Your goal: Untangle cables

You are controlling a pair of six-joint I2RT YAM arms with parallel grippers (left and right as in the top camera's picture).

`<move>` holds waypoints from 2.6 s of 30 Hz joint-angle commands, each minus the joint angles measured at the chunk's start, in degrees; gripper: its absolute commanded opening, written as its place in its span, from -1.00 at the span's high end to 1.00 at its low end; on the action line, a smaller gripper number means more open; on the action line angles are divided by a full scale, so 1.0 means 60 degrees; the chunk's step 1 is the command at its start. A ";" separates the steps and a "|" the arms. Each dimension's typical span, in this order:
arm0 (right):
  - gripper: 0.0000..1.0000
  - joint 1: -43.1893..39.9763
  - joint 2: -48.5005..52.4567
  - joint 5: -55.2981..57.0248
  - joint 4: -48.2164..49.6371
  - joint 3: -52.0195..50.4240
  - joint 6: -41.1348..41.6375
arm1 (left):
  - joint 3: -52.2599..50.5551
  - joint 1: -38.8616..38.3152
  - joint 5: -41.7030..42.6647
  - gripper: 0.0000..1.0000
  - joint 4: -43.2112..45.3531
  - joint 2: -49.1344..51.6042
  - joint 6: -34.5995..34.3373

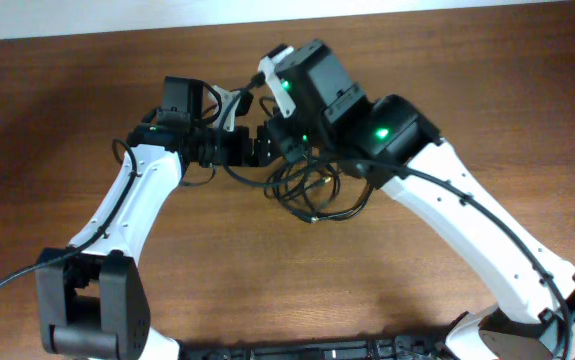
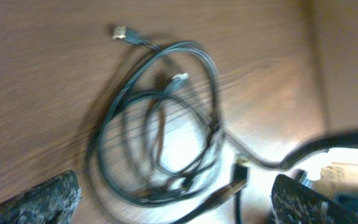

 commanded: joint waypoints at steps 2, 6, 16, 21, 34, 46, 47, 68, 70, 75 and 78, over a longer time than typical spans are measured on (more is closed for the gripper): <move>0.92 -0.0069 -0.0102 0.0080 -0.0015 0.1155 -0.0076 | -0.0033 -0.0452 0.0630 -0.98 0.0805 -0.0262 -0.0015; 0.92 -0.0867 -0.0102 0.0189 -0.0011 0.2328 -0.0084 | -0.0084 -0.1752 -0.2109 -0.98 0.0838 -0.0215 -0.0018; 0.92 -0.7614 -0.0055 0.0186 0.1290 0.3442 -0.1228 | -0.0255 -0.3402 -0.4462 -0.98 0.0783 0.1009 -0.0022; 0.92 -1.0240 0.0794 -0.0743 0.1887 0.3432 -0.1224 | -0.0255 -0.3402 -0.4462 -0.98 0.0790 0.1902 -0.0022; 0.92 -1.0014 0.1708 -1.1453 -0.0200 0.3493 -0.0120 | -0.0244 -0.3402 -0.4426 -0.98 0.1348 0.2371 -0.0630; 0.92 -1.1096 0.2135 -0.8105 0.1191 0.3534 0.7544 | -0.0244 -0.3402 -0.4430 -0.98 0.1140 0.2375 -0.0627; 0.92 -1.1027 0.2237 -0.7967 0.0375 0.3530 0.7420 | -0.0244 -0.3402 -0.4430 -0.98 0.1144 0.2375 -0.0627; 0.49 -0.6339 0.2976 -0.3151 -0.0925 -0.3173 0.2601 | -0.0244 -0.3402 -0.4637 -0.98 0.1322 0.2375 -0.0627; 0.18 -0.6080 0.2976 -0.3147 -0.0382 -0.3501 0.2630 | -0.0244 -0.3402 -0.4637 -0.98 0.1319 0.2375 -0.0627; 0.09 -0.5439 0.3093 -0.3155 0.0481 -0.3614 0.2634 | -0.0244 -0.3402 -0.4630 -0.98 0.1315 0.2375 -0.0630; 0.09 -0.5104 0.3104 -0.3151 0.0532 -0.3614 0.2623 | -0.0244 -0.3410 -0.4608 -0.86 0.1290 0.2375 -0.0943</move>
